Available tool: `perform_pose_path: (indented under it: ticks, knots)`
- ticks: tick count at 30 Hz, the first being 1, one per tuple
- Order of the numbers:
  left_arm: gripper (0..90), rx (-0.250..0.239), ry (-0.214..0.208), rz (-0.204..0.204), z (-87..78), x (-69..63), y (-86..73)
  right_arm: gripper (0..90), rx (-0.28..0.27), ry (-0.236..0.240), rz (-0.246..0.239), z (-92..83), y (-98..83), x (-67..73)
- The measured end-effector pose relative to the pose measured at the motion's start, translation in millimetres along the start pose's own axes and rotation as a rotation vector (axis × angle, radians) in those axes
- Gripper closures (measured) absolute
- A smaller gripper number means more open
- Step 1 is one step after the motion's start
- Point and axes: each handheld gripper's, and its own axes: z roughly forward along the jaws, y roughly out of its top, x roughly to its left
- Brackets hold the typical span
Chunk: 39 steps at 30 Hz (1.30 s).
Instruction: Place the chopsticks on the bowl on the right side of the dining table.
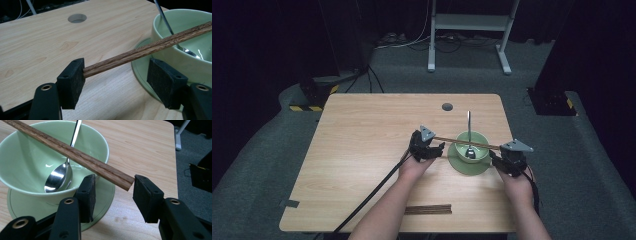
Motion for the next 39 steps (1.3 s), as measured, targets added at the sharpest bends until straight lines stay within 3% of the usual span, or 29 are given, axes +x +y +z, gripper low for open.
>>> perform_pose_path:
  ticks: [15,18,30,39]
  knots:
    - [38.6,-0.008,-0.006,0.037,-19.7,-7.6,-14.9,50.3,0.005,-0.015,-0.020,-3.7,-0.7,1.1]
    - [38.8,-0.015,-0.005,0.024,-23.9,-4.7,-15.1,49.9,0.001,-0.019,-0.012,-4.9,-0.6,0.8]
    - [60.5,-0.054,-0.001,0.012,-37.8,2.1,-21.2,51.2,-0.007,-0.057,0.024,-8.1,-10.6,1.6]
    - [61.6,-0.064,0.017,-0.029,-34.6,5.5,-22.8,60.3,-0.013,-0.048,0.057,-9.3,-12.4,1.0]
